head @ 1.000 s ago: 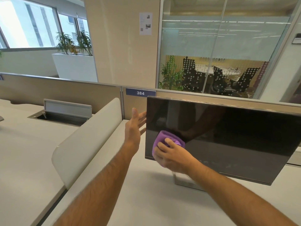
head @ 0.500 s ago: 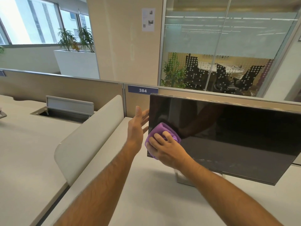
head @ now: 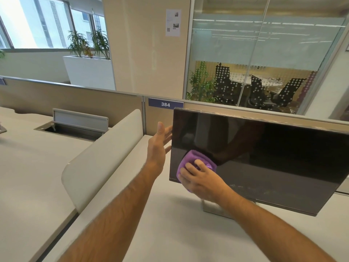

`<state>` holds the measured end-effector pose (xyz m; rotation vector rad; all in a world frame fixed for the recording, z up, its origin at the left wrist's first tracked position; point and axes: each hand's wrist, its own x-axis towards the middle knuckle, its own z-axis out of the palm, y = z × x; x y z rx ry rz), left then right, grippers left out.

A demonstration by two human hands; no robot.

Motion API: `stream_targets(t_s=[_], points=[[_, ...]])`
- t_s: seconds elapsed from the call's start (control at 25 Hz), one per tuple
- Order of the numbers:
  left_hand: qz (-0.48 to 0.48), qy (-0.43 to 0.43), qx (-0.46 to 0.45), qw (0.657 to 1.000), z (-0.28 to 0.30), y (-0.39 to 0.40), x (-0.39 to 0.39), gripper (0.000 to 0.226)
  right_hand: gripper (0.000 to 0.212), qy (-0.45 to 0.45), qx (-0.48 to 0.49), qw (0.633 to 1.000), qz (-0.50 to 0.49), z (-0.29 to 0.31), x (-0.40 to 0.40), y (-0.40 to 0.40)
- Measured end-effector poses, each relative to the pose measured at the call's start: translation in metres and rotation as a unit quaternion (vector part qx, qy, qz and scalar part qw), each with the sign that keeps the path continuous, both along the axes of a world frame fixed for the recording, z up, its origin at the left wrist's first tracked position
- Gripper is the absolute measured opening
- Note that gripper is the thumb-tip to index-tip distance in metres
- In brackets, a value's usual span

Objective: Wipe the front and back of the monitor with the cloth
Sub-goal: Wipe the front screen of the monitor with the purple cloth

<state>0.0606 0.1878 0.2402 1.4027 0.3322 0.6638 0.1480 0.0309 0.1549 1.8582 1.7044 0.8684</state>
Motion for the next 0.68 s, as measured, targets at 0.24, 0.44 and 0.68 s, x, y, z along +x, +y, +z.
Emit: stream_targets(t_s=[0.24,0.44,0.68], points=[[0.005,-0.001,-0.001,1.000,-0.001,-0.002,0.002,0.059,0.065,0.028,0.079,0.996,-0.038,0.012,0.008,-0.023],[0.011,-0.003,-0.008,1.000,-0.002,-0.003,0.002,0.056,0.063,-0.015,-0.044,0.999,-0.009,-0.015,0.005,-0.046],[0.016,-0.005,-0.011,1.000,-0.003,-0.005,0.002,0.060,0.064,0.016,0.017,0.999,-0.028,-0.005,0.013,-0.055]])
